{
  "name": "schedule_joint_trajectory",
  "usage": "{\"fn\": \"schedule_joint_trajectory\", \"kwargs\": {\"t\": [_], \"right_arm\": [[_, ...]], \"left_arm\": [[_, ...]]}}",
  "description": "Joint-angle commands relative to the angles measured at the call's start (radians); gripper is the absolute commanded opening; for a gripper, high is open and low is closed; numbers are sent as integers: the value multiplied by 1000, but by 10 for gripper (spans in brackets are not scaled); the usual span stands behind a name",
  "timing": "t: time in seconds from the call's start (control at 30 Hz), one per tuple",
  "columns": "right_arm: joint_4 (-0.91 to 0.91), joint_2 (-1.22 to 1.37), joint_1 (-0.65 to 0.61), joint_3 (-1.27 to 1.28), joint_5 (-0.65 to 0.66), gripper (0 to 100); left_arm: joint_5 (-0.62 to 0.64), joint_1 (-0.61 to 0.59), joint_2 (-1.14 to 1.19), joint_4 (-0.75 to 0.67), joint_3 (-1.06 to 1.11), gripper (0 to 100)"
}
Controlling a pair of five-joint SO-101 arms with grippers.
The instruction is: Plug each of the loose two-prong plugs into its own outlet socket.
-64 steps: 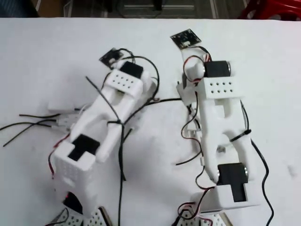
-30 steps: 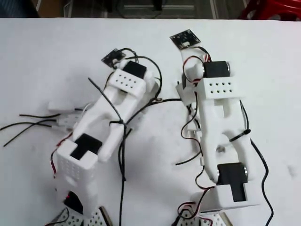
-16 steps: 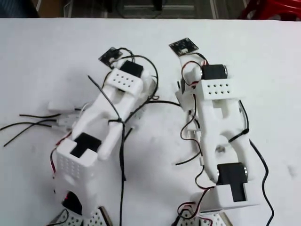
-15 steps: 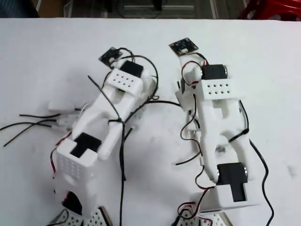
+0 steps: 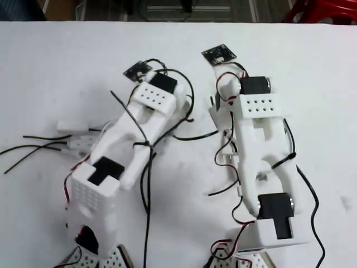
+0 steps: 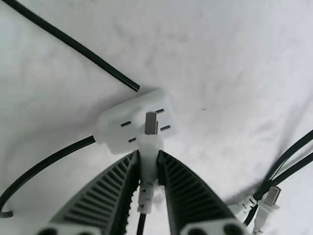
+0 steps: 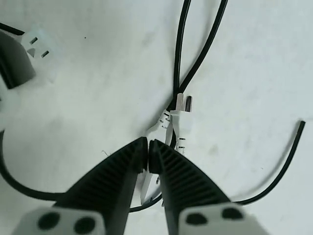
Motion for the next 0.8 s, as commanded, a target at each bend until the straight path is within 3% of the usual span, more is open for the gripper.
{"fn": "schedule_joint_trajectory", "kwargs": {"t": [0.0,0.1,0.27,0.6,0.77], "right_arm": [[-21,-8,7,-8,0,19],[-21,-8,5,-8,0,19],[-21,-19,21,-28,0,19],[-16,-12,206,-227,0,19],[12,-8,251,-232,0,19]], "left_arm": [[5,7,-33,12,-32,24],[-63,5,-33,12,-89,24],[-466,53,-35,14,-213,24],[-617,67,-47,75,-393,24],[-626,64,-176,141,-431,24]]}}
